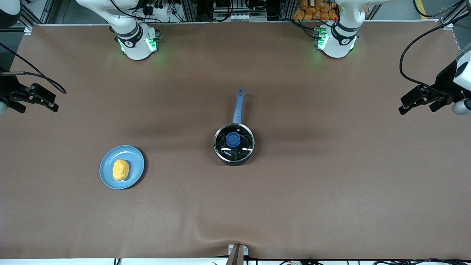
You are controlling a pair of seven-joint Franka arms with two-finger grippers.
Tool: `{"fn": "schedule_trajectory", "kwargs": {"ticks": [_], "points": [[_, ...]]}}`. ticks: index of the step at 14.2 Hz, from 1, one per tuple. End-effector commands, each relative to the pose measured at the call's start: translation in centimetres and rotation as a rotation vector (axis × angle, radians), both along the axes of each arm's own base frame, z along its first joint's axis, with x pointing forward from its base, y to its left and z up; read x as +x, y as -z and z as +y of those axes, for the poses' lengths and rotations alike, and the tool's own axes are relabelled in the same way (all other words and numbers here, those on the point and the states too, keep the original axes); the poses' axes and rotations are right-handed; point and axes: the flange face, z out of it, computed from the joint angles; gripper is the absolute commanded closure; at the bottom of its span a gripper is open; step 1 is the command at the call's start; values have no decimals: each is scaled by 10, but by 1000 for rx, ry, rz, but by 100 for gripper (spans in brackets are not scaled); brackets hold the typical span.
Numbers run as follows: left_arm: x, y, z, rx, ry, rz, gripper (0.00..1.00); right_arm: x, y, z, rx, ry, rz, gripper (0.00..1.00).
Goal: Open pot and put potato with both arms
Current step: 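Reach the right gripper to the potato while the left gripper reaches the lid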
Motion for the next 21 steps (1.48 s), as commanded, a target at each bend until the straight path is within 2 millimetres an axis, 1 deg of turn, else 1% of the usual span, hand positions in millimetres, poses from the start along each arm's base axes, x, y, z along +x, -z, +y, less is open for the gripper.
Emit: {"fn": "schedule_trajectory", "kwargs": {"ticks": [1,3,5,7,8,10,12,14,15,17,18,20,21], "points": [[2,-6,0,17,6,-6,0,-3,-1,-2,-13,-10,-3,0],[5,-5,3,7,-4,-17,0,-2,0,-2,-11,-10,-5,0],[7,-4,11,4,-24,-32,0,3,5,-2,-11,-10,-17,0],[7,-4,22,1,-44,-27,0,20,29,0,-10,-14,-16,0],[7,-6,23,1,-42,-32,0,30,44,3,-9,-20,-7,0],[8,-1,21,1,-39,-21,0,54,86,3,1,-20,8,0],[9,1,9,0,-19,-18,0,82,141,6,4,-24,5,0],[16,18,-28,-25,0,17,0,102,188,7,7,-24,-9,0],[18,27,-55,-34,1,35,0,111,212,8,11,-20,-13,0],[25,47,-120,-41,2,69,0,125,264,7,19,-17,-26,0],[29,55,-149,-46,1,82,0,128,282,9,21,-18,-28,0],[31,82,-212,-51,8,122,0,133,316,19,33,-23,-32,0],[32,89,-241,-58,5,129,0,134,335,21,34,-24,-20,0]]}}
